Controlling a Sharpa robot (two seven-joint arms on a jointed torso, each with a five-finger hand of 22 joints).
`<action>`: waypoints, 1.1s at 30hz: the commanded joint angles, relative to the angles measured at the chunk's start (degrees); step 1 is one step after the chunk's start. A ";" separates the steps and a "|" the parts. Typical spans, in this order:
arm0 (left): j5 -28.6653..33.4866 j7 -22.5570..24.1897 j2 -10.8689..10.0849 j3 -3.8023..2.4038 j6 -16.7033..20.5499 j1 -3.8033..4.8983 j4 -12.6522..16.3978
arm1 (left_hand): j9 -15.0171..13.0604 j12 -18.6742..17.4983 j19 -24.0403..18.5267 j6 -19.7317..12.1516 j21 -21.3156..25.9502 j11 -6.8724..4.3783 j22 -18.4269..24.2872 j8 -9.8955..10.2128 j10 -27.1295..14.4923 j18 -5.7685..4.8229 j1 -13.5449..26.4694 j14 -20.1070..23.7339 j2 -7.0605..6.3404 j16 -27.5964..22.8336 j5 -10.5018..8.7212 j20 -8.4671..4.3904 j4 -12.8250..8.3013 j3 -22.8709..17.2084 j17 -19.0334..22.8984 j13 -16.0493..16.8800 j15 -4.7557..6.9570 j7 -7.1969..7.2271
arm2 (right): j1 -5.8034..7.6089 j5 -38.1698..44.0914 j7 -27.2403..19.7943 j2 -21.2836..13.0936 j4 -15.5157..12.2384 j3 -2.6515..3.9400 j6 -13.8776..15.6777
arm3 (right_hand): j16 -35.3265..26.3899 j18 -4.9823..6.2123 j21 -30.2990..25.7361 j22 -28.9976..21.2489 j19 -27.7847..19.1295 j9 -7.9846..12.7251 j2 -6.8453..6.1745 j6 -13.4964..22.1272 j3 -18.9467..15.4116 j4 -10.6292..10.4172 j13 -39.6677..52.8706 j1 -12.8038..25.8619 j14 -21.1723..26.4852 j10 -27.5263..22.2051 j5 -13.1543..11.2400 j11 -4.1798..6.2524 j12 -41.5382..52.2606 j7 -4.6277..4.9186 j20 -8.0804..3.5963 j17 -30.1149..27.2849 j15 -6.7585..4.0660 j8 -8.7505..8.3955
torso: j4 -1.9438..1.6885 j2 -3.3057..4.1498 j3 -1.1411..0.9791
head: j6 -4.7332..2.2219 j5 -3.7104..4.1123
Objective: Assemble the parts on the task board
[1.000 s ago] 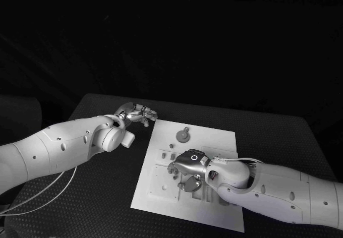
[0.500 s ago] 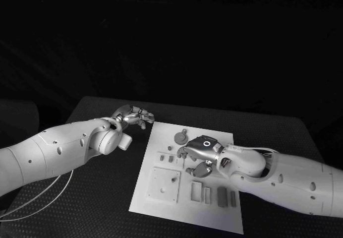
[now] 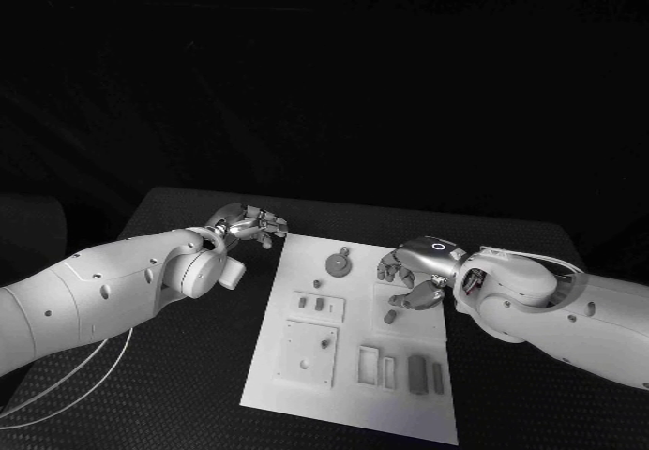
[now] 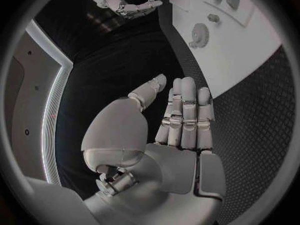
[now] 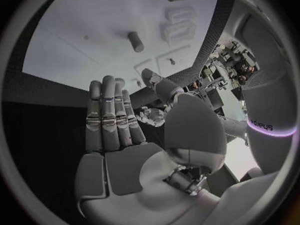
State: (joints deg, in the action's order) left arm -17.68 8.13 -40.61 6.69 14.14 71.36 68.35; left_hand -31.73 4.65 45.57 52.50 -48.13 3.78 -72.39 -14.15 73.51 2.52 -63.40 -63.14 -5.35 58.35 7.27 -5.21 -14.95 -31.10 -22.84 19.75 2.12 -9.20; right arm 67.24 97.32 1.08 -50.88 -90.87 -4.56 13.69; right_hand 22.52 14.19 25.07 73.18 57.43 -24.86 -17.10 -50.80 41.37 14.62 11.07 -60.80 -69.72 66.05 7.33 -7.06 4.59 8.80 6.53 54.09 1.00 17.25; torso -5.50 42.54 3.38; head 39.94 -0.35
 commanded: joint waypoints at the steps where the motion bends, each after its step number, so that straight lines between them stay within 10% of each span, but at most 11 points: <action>1: 0.22 0.87 -0.02 -0.02 -1.27 0.05 0.10 | 0.05 -0.29 0.34 -0.46 0.33 0.12 -0.06 -0.33 0.00 -0.61 0.53 -0.31 -0.20 -0.32 -0.04 -2.59 0.24 0.12 -0.06 0.08 0.12 0.03 | -0.03 -0.17 0.24 -0.43 0.01 -0.18 -4.93 | -0.01 0.81 0.09 0.12 -0.07 0.13 0.00 0.13 -1.20 0.07 -0.22 0.96 0.21 -0.28 -0.52 -0.28 -0.28 -0.62 0.25 0.11 0.18 0.18 | -0.04 0.03 -0.04 | 0.11 -0.05; 10: 0.08 0.86 0.13 0.01 -1.34 0.04 -0.21 | 0.04 -0.28 0.31 -0.44 0.38 0.11 -0.09 -0.39 0.03 -0.61 0.43 -0.30 -0.34 -0.37 -0.04 -2.59 0.14 0.13 -0.09 0.11 0.13 0.05 | -0.87 0.94 -0.19 -0.53 0.34 -1.99 -4.50 | -0.10 0.81 -0.04 0.24 -0.16 0.28 0.06 0.45 -2.71 -0.75 -0.44 1.83 0.30 -0.29 -3.91 -0.22 -0.33 -1.47 0.27 0.39 0.16 0.19 | -0.04 -0.01 -0.04 | 0.02 0.03; 33: 0.58 0.91 -0.24 0.13 -2.38 0.03 0.04 | 0.08 -0.35 0.32 -0.56 0.47 0.15 -0.12 -0.39 -0.05 -0.64 0.54 -0.29 -0.20 -0.46 -0.02 -2.56 0.28 0.15 -0.14 0.13 0.10 0.01 | -3.83 4.73 -0.16 2.06 2.58 -2.50 0.03 | 0.60 0.81 0.61 0.60 2.11 -0.65 0.16 -2.34 3.71 -4.01 0.22 -3.06 -1.59 4.23 -4.56 1.32 1.41 -0.99 -0.71 1.52 -1.17 2.45 | -0.20 0.04 0.09 | 0.43 0.22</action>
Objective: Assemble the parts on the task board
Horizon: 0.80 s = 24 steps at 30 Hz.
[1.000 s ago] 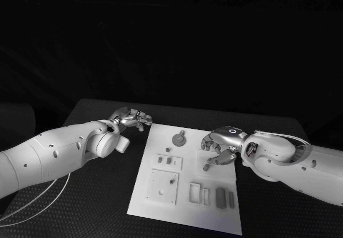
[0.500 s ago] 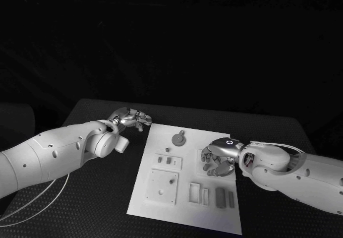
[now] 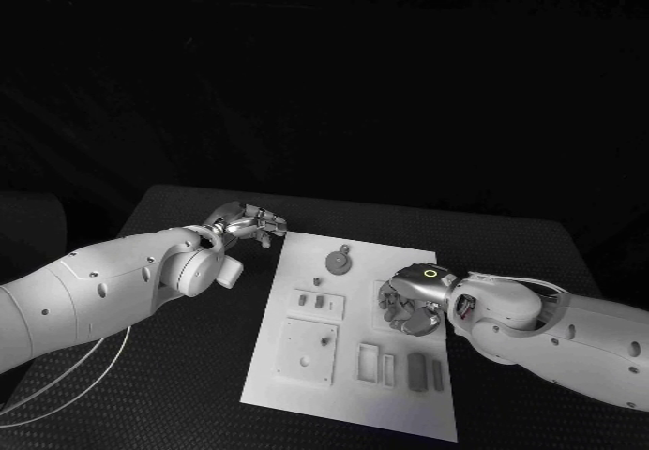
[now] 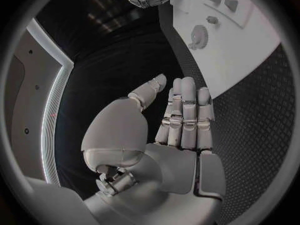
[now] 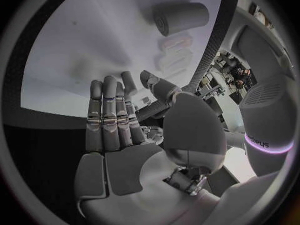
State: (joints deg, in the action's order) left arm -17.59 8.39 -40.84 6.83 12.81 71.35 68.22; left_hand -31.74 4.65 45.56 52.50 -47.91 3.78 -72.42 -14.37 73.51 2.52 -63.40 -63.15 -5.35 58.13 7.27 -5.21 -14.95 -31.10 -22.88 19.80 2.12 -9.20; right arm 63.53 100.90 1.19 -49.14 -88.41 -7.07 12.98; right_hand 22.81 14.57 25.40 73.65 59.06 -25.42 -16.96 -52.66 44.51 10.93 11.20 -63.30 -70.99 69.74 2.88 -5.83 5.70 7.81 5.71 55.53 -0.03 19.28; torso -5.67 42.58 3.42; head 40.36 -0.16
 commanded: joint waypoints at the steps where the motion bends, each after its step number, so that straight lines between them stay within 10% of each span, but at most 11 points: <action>1: 0.49 0.62 -0.01 -0.01 -1.04 0.03 0.16 | 0.09 -0.35 0.33 -0.56 0.25 0.15 -0.09 -0.16 -0.06 -0.65 0.54 -0.29 -0.19 -0.24 -0.02 -2.56 0.28 0.15 -0.10 0.08 0.09 0.00 | -0.18 1.15 -0.24 0.43 0.17 0.00 0.88 | 0.32 0.43 0.32 0.17 0.57 -0.15 0.07 -0.70 0.91 -0.56 0.14 -0.75 -0.40 0.81 -0.12 0.19 0.40 -0.05 0.08 0.12 -0.20 0.56 | -0.01 0.00 0.07 | -0.01 0.03; 24: 0.49 0.26 -0.19 0.02 -1.19 0.04 0.16 | 0.11 -0.41 0.32 -0.63 0.34 0.19 -0.13 -0.20 -0.14 -0.67 0.67 -0.27 -0.12 -0.32 -0.14 -2.53 0.41 0.21 -0.16 0.10 0.06 -0.02 | -0.55 5.56 1.14 0.97 0.48 0.02 2.26 | 2.14 0.43 2.75 1.59 4.24 -1.44 1.93 -6.02 8.54 -1.31 1.87 -5.92 -4.08 6.52 -0.11 2.52 2.60 -1.63 -1.68 2.08 -2.05 3.23 | 0.09 -0.01 -0.05 | 0.51 -0.29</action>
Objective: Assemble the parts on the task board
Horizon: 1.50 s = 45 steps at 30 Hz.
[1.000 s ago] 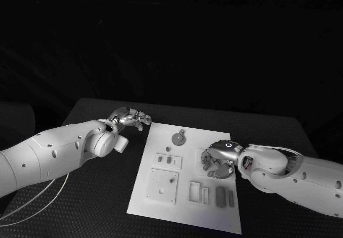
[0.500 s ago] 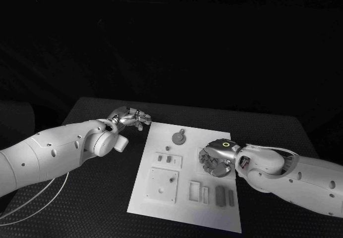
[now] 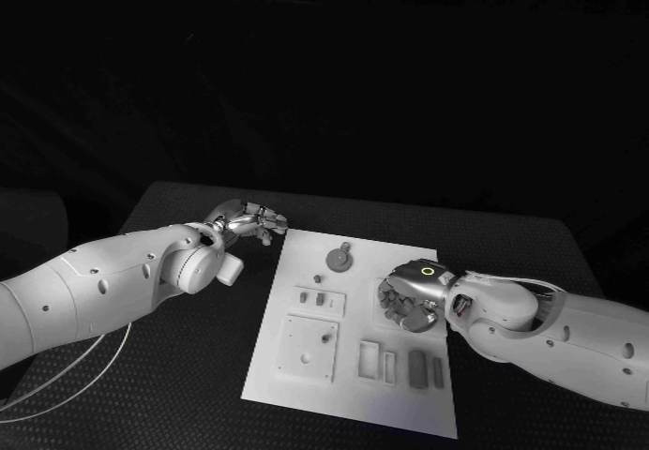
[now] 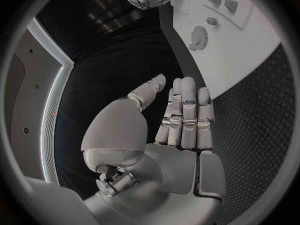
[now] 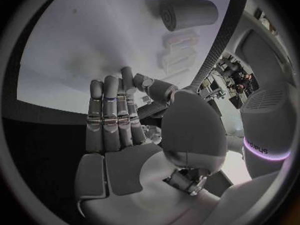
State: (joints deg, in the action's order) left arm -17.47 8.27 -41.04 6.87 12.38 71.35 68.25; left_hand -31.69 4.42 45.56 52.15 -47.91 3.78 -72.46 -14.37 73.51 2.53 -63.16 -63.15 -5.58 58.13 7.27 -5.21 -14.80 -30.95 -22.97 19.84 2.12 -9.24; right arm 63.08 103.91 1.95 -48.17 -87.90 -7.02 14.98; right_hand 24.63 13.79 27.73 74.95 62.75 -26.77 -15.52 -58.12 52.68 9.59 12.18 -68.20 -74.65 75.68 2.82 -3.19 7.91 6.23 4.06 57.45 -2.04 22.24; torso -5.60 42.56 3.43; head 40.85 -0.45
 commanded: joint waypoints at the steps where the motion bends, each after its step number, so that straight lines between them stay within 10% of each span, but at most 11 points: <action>1: 0.37 0.37 0.01 -0.02 -0.76 0.04 0.14 | 0.06 -0.17 0.32 -0.28 0.34 0.19 -0.09 -0.20 -0.14 -0.67 0.43 -0.27 0.11 -0.33 -0.15 -2.53 0.26 0.06 -0.07 0.06 0.06 0.03 | -0.10 2.51 0.39 0.00 -0.03 -0.02 0.30 | 0.44 1.21 0.57 0.38 0.72 -0.15 0.55 -0.75 0.46 0.07 0.96 -1.04 -0.54 0.77 -0.05 -0.04 0.47 -0.13 -0.09 0.31 -0.10 0.36 | 0.02 0.02 -0.05 | 0.01 0.00; 16: 0.37 0.34 0.17 -0.01 -0.75 0.04 0.07 | 0.09 -0.20 0.32 -0.39 0.39 0.20 -0.11 -0.18 -0.19 -0.67 0.42 -0.28 0.17 -0.36 -0.22 -2.53 0.29 0.04 -0.11 0.08 0.05 0.00 | -0.05 2.57 0.41 -0.16 -1.33 0.10 1.22 | 1.47 1.21 1.85 1.01 2.02 -0.66 1.89 -1.69 -0.30 -0.09 1.67 -1.61 -1.26 1.92 -0.06 0.46 0.68 -0.52 -0.83 1.98 -0.69 0.65 | -0.04 -0.02 0.01 | -0.11 0.01; 31: 0.38 0.20 0.39 -0.01 -0.72 0.05 0.00 | 0.16 -0.23 0.38 -0.55 0.65 0.21 -0.22 -0.29 -0.25 -0.63 0.94 -0.33 0.07 -0.55 -2.28 -2.52 0.91 0.31 -0.32 0.19 0.04 -0.03 | 3.52 0.06 0.19 -1.44 -5.93 2.16 -0.78 | 2.02 1.21 2.37 1.08 2.45 -0.93 2.19 -2.01 -1.20 -0.25 1.99 -1.71 -1.64 2.43 -0.06 0.68 0.72 -0.65 -1.12 2.68 -0.94 0.72 | 0.01 -0.07 0.05 | -0.23 -0.05; 45: 0.38 0.22 1.45 -0.01 -0.43 0.07 -0.92 | 0.17 -0.22 0.39 -0.56 0.70 0.21 -0.25 -0.31 -0.25 -0.62 0.85 -0.34 0.08 -0.57 -2.31 -2.52 0.91 0.26 -0.36 0.21 0.05 -0.03 | 3.71 2.11 0.66 8.60 -6.25 1.83 -0.69 | 2.10 1.21 2.45 1.06 2.47 -0.98 2.29 -1.93 -1.38 -0.15 2.02 -1.82 -1.61 2.37 -0.06 0.67 0.60 -0.63 -1.18 2.84 -1.01 0.65 | -0.04 -0.04 0.06 | -0.50 -1.27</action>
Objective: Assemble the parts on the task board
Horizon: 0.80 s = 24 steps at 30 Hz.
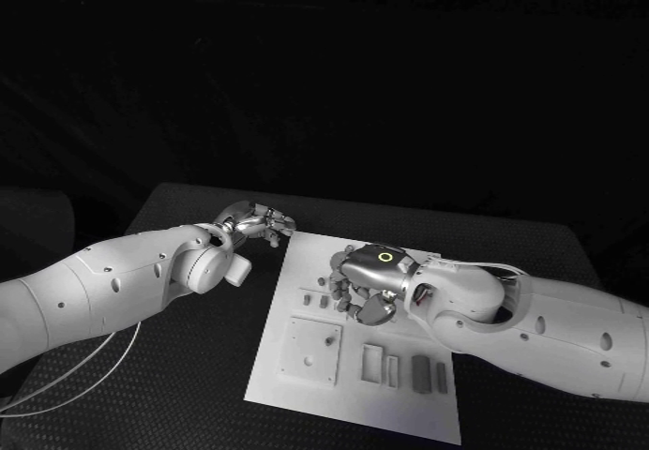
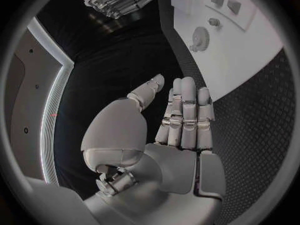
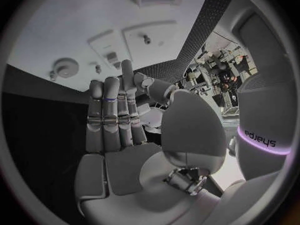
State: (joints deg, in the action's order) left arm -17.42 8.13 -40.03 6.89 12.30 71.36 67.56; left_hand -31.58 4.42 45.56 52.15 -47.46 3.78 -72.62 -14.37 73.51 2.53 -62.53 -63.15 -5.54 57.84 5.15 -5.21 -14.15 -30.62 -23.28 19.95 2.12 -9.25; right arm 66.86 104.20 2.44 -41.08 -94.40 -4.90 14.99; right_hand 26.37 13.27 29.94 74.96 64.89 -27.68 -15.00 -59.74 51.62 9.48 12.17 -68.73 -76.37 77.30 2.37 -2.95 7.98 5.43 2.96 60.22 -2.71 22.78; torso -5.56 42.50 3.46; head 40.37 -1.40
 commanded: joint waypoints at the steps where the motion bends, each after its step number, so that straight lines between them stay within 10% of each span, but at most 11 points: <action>1: 0.33 0.39 0.54 -0.03 -0.45 0.06 -0.29 | 0.06 -0.22 0.40 -0.56 0.26 0.21 -0.08 -0.32 -0.25 -0.63 0.20 -0.34 0.04 -0.28 -0.19 -2.52 0.26 -0.08 -0.06 0.10 0.05 -0.02 | -0.12 2.06 0.17 2.18 0.43 -0.49 -0.78 | 0.37 1.73 0.24 1.05 0.33 -0.07 1.79 -0.30 -0.33 -0.03 2.03 -1.31 0.11 0.73 0.39 0.43 0.51 0.18 -0.09 0.08 -0.34 0.10 | -0.11 0.04 0.06 | -0.04 -0.65; 24: 0.34 0.27 1.73 -0.04 -0.90 0.09 -0.41 | 0.08 -0.22 0.40 -0.58 0.33 0.20 -0.11 -0.35 -0.24 -0.63 0.14 -0.35 0.05 -0.32 -0.17 -2.51 0.31 -0.13 -0.11 0.13 0.05 -0.02 | -5.94 5.02 -0.44 10.65 3.93 -3.84 -2.20 | 0.41 1.73 0.34 1.01 0.35 -0.16 2.18 -0.17 -0.52 0.35 2.09 -1.43 0.20 0.71 0.40 0.42 0.36 0.23 -0.15 0.26 -0.41 -0.01 | -0.04 0.09 0.00 | 1.10 -3.83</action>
State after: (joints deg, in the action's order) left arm -17.39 8.08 -38.48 6.88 12.24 71.38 67.03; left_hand -31.59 4.42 45.56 51.95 -47.46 3.78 -72.66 -14.37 73.51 2.54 -62.53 -63.15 -5.54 57.84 5.15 -5.21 -14.15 -30.62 -23.32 19.99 2.11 -9.46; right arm 61.03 107.82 2.40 -30.56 -90.55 -8.73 13.78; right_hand 26.41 13.26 29.93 74.94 64.96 -27.74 -14.99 -59.73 51.30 9.80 12.17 -68.73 -76.23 77.20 2.66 -2.85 7.98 5.43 3.07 60.40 -2.81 22.78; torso -5.67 42.56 3.50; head 41.30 -4.91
